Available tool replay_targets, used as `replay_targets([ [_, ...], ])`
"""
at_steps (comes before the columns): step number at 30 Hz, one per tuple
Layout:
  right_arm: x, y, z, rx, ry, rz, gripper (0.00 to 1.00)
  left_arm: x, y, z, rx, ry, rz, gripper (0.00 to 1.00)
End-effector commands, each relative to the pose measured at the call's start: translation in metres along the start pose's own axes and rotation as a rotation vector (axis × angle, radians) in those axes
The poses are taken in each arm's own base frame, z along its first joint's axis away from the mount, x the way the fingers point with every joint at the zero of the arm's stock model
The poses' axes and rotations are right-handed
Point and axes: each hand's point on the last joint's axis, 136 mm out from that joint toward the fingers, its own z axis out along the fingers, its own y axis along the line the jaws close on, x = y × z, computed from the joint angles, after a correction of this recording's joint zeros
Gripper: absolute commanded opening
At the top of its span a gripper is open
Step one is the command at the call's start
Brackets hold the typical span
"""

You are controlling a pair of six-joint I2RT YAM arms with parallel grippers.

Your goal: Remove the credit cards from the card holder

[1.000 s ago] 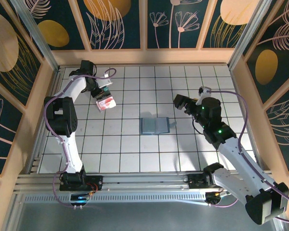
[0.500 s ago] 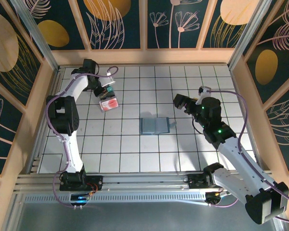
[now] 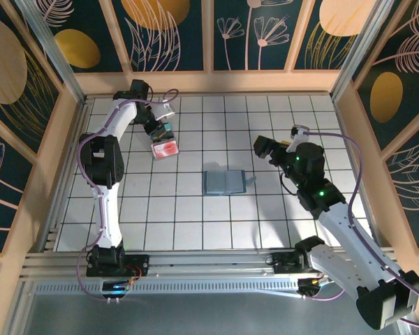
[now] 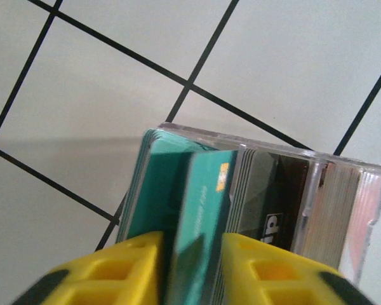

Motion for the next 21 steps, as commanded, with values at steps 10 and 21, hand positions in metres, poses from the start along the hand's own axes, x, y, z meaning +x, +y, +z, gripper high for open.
replay_targets([
  [10,-0.005,-0.003,-0.003,0.01,-0.03,0.013,0.99,-0.029,-0.009,-0.055,-0.037,-0.054,0.006,0.34],
  [21,0.035,-0.022,0.011,0.086,0.118,0.037,0.98,-0.075,-0.033,-0.148,-0.209,-0.35,-0.021,0.41],
])
